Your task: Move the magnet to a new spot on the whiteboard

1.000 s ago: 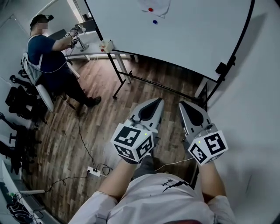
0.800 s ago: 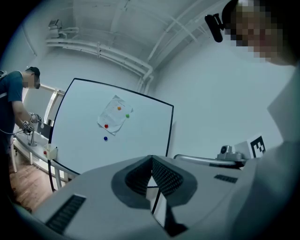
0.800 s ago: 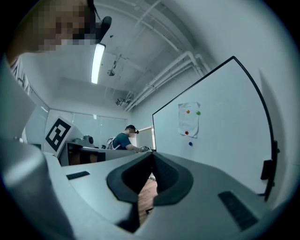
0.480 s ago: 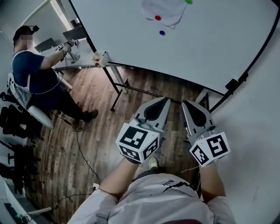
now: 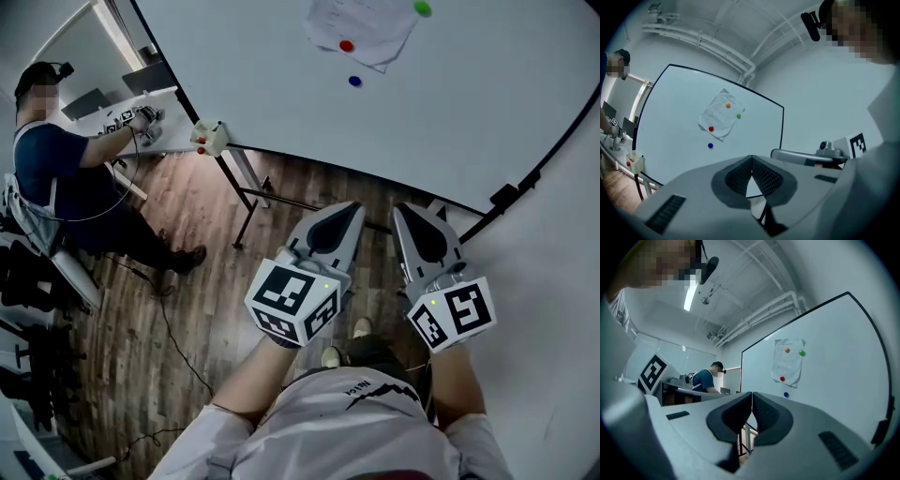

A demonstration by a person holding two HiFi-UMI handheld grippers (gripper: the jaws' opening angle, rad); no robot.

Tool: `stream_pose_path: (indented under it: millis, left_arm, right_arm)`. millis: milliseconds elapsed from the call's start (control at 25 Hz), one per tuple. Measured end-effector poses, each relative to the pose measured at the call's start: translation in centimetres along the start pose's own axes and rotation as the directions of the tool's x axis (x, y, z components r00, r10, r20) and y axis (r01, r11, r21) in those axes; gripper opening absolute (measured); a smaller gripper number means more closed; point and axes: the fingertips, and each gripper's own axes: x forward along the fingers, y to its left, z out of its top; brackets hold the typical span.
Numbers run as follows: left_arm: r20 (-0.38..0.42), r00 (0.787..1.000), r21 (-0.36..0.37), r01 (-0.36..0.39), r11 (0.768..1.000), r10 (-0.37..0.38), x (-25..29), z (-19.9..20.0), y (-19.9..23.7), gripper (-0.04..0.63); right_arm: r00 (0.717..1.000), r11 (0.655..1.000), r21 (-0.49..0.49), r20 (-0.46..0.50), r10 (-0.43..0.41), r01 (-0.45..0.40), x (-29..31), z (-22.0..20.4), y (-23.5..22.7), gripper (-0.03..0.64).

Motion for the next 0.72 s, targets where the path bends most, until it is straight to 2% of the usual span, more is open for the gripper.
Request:
stream_pose_path:
  millis: [280,520,720]
  left_arm:
    - [-0.007,1.000,0.016,-0.008,1.000,0.008,4.6,0.9,3.1,0.009]
    - [-0.001,0.999,0.036,-0.045,0.998,0.045,8.5,2.8,5.6,0.009]
    - [0.004,0.997,0.038,-0.077,0.996,0.077,11.7,3.2,8.0,0.009]
  right_arm:
    - [1.000,0.999,-0.024,0.022,-0.021,0.022,5.0,0.4,-4.4,0.015]
    - [0.998,0.998,-0.044,0.042,-0.038,0.040,9.6,2.2,-9.3,0.015]
    - [0.994,0.991,-0.115,0.087,-0.062,0.072,13.2,4.3,-13.5,0.015]
